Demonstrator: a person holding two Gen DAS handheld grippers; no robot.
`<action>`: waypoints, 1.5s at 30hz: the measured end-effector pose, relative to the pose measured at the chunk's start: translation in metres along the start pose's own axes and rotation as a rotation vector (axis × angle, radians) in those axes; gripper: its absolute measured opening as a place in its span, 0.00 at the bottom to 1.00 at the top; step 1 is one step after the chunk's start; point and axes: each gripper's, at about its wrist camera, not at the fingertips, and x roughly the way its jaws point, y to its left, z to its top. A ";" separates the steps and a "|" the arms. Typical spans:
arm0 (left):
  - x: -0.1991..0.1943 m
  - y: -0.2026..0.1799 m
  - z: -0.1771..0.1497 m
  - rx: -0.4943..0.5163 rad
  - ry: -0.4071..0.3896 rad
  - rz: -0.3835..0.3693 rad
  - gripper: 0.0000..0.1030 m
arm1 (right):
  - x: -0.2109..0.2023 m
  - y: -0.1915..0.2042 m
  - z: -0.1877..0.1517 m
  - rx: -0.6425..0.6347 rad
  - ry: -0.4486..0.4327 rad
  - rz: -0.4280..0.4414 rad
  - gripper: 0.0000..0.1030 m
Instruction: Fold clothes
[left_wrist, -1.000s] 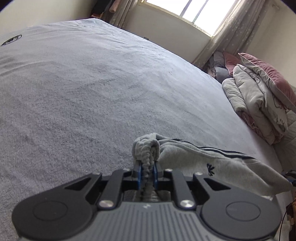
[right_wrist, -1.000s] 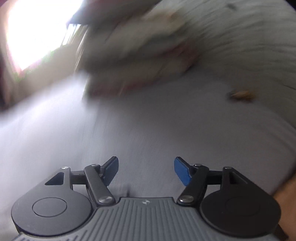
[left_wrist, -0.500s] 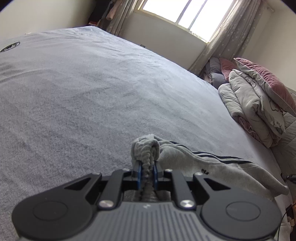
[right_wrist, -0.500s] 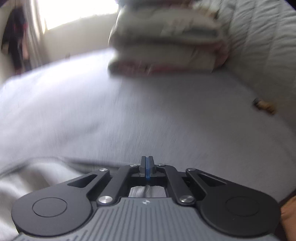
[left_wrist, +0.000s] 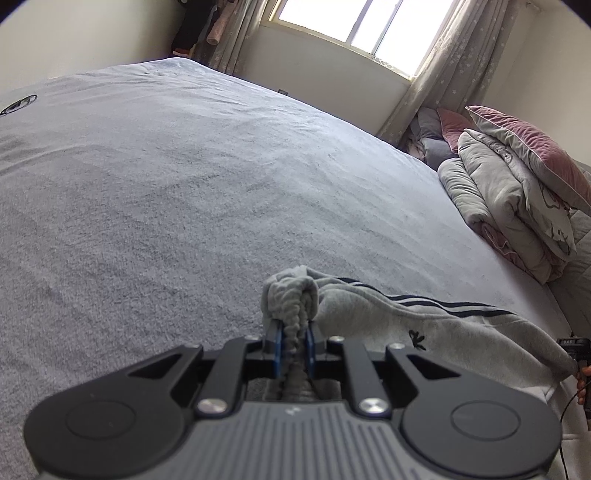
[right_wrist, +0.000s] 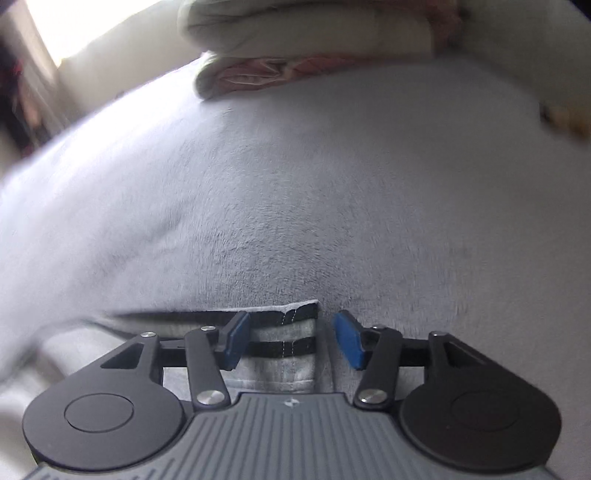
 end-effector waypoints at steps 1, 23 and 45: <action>0.000 0.001 0.000 -0.004 0.000 -0.001 0.13 | -0.003 0.008 -0.002 -0.041 -0.011 -0.018 0.26; 0.000 -0.034 0.052 0.021 -0.118 -0.151 0.13 | -0.287 0.031 0.033 -0.080 -0.727 -0.117 0.18; -0.055 0.021 -0.028 -0.384 0.197 0.029 0.67 | -0.221 -0.032 -0.098 0.421 -0.230 0.008 0.59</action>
